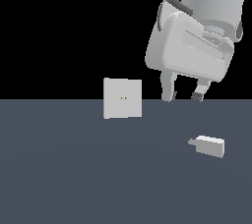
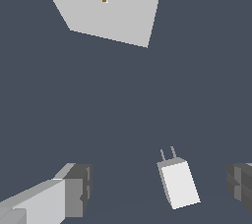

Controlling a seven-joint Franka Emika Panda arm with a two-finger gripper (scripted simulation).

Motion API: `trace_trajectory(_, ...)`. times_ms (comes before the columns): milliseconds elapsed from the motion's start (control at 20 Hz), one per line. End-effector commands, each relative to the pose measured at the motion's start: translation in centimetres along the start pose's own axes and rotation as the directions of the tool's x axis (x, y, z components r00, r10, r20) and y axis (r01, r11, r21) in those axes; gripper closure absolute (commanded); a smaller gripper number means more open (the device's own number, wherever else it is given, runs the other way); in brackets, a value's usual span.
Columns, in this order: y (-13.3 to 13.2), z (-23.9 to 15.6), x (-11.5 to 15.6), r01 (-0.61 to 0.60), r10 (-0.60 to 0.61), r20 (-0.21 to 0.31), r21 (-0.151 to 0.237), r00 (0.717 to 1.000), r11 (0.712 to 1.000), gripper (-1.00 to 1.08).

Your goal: Plug the charger into the wall socket.

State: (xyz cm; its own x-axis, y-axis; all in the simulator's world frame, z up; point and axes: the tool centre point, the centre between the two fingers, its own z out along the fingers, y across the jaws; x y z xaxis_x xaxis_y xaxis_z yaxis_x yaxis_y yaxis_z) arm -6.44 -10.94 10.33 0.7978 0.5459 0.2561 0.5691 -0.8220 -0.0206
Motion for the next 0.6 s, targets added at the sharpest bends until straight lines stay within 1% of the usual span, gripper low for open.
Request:
trace_trajectory(0,0.4,0.4,-0.6,0.031,-0.031,-0.011,0.006,0.999,1.000,-0.92)
trace_trajectory(550,2.6,2.2,-2.8,0.161,-0.160,-0.057,0.028,0.986,0.986,-0.92)
